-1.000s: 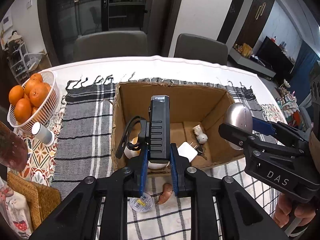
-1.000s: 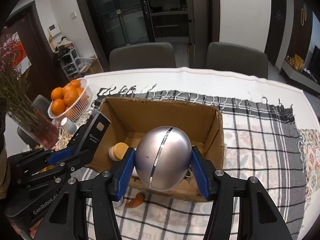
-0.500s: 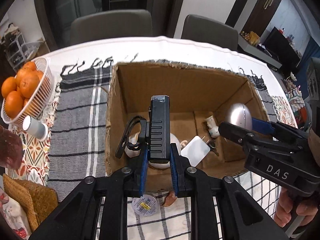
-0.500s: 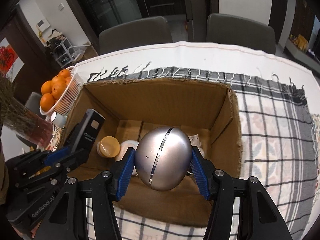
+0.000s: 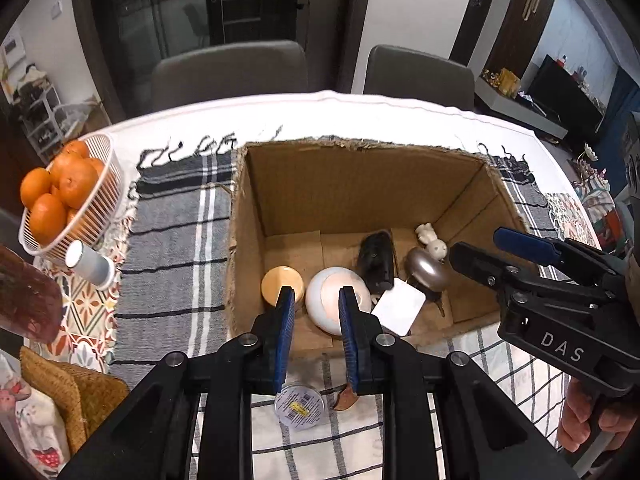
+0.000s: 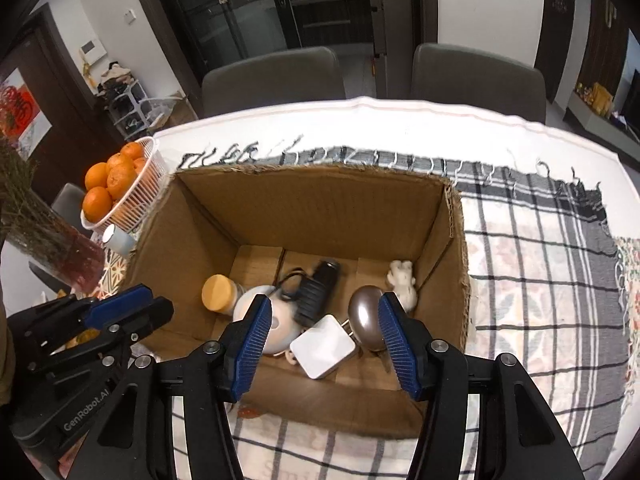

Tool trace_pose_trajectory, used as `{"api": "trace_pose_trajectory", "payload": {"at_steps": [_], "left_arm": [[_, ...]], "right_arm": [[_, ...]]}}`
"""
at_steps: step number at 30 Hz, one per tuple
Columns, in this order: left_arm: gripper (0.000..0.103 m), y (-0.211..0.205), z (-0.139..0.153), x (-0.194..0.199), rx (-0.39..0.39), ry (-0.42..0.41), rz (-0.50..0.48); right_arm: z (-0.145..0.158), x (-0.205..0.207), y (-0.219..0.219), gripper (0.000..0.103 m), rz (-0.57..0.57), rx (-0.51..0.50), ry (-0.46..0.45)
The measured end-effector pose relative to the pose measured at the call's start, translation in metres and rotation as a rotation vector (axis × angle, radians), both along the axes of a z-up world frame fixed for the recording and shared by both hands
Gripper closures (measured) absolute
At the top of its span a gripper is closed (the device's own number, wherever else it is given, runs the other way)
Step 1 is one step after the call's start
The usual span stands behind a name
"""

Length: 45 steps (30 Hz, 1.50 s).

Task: Organize rigid objects
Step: 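Open the right tool over the box while the left tool releases the black device inside, then withdraw both tools from the box toward the round tin and wooden piece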

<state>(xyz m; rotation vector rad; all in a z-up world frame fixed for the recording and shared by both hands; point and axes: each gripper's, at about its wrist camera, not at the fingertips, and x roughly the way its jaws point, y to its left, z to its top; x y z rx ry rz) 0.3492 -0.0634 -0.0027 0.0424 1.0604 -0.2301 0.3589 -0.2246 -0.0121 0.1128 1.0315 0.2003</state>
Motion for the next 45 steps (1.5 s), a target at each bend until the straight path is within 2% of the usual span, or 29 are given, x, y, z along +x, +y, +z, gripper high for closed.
{"api": "trace_pose_trajectory", "payload": {"at_steps": [11, 15, 19, 23, 29, 36, 41, 45], "left_arm": [[0.077, 0.014, 0.016, -0.050, 0.001, -0.106, -0.015], [0.077, 0.021, 0.016, -0.067, 0.006, -0.141, -0.024], [0.072, 0.028, 0.016, -0.079, -0.008, -0.159, -0.021], [0.069, 0.035, 0.012, -0.093, -0.013, -0.175, -0.018], [0.059, 0.043, -0.002, -0.116, -0.006, -0.197, -0.025], [0.058, 0.046, -0.019, -0.133, 0.011, -0.201, -0.051], [0.055, 0.044, -0.031, -0.143, 0.051, -0.214, -0.071], [0.055, 0.042, -0.042, -0.145, 0.073, -0.199, -0.090]], "right_arm": [[0.032, -0.051, 0.015, 0.046, 0.025, -0.025, -0.169], [0.035, -0.068, 0.020, 0.046, 0.033, -0.023, -0.213], [0.035, -0.083, 0.026, 0.046, 0.039, -0.011, -0.243], [0.031, -0.099, 0.031, 0.046, 0.038, 0.014, -0.249], [0.019, -0.118, 0.043, 0.046, 0.058, 0.024, -0.250], [-0.004, -0.132, 0.053, 0.046, 0.088, 0.025, -0.230], [-0.026, -0.136, 0.055, 0.046, 0.117, 0.045, -0.185], [-0.042, -0.137, 0.059, 0.045, 0.142, 0.021, -0.160]]}}
